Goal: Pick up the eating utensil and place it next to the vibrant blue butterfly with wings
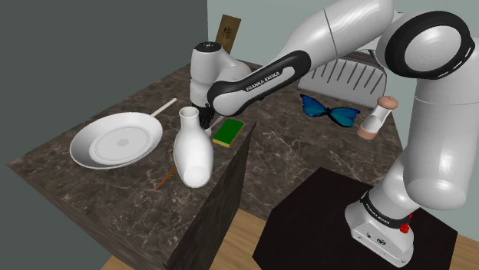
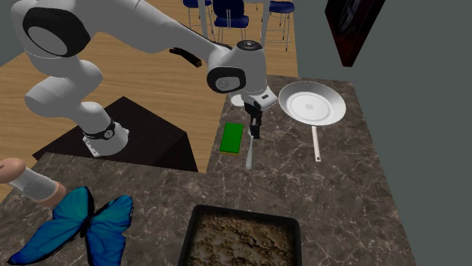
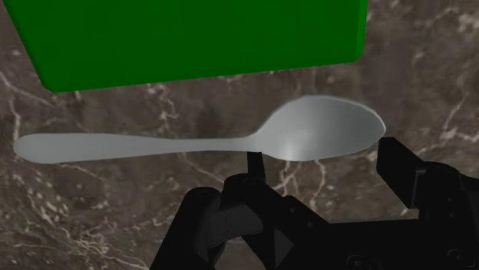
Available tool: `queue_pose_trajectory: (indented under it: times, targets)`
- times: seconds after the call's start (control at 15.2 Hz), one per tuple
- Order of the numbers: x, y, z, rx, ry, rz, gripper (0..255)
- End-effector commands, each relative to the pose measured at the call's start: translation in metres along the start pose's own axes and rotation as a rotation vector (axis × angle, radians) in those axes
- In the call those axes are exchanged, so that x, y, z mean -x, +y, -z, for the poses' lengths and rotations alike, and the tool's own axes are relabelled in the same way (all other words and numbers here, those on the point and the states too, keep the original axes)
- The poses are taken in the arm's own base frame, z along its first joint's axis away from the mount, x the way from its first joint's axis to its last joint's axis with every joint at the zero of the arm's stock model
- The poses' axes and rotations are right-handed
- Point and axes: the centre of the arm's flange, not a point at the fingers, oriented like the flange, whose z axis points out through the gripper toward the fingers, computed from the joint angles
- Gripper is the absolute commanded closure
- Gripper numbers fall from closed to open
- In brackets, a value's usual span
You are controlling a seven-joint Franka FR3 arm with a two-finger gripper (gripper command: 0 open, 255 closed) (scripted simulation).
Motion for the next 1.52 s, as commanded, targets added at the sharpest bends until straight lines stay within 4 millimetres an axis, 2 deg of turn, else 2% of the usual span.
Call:
queue_pose_trajectory:
  times: [0.0, 0.33, 1.45]
  targets:
    - [0.000, 0.000, 0.000, 0.000, 0.000, 0.000, 255]
    - [0.000, 0.000, 0.000, 0.000, 0.000, 0.000, 255]
    - [-0.014, 0.003, 0.088, 0.000, 0.000, 0.000, 255]
